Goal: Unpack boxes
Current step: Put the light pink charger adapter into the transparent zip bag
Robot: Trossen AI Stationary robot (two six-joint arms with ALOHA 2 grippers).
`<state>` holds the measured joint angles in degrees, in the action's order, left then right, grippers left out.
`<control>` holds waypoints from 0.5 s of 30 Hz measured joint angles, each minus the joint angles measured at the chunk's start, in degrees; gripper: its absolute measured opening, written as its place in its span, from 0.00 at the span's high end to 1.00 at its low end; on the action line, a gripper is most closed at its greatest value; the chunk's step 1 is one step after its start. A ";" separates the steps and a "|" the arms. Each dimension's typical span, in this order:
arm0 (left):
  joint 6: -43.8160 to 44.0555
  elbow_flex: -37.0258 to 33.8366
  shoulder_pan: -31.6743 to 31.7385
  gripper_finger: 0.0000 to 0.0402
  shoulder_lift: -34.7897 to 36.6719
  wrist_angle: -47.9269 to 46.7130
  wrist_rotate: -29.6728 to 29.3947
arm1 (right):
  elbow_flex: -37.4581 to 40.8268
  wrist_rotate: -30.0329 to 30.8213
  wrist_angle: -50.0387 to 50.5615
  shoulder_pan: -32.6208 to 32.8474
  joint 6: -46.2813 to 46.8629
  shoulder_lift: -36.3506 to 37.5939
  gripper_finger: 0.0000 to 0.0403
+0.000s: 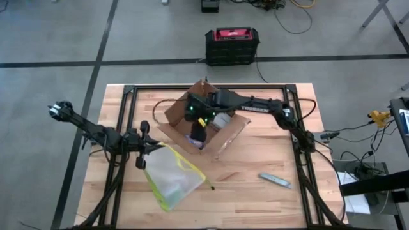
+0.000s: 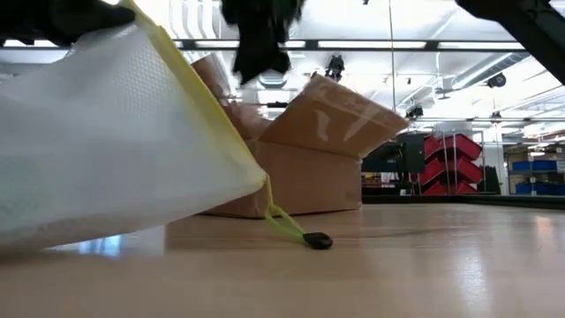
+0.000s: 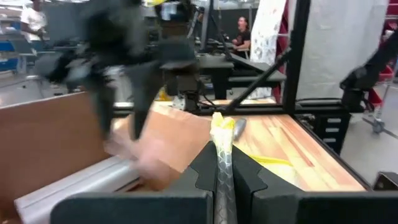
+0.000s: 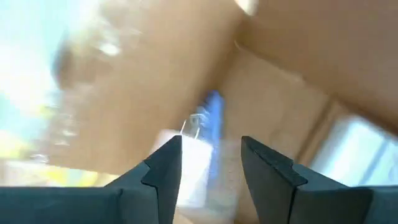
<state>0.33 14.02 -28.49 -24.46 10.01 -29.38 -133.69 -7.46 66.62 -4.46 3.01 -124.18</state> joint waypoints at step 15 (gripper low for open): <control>4.06 0.00 -0.02 1.00 4.51 -8.73 1.50 | 2.52 18.77 3.71 9.51 5.14 -0.64 0.96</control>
<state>4.40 14.02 -28.51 -19.95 1.28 -27.88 -131.17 11.30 70.33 5.05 8.15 -124.82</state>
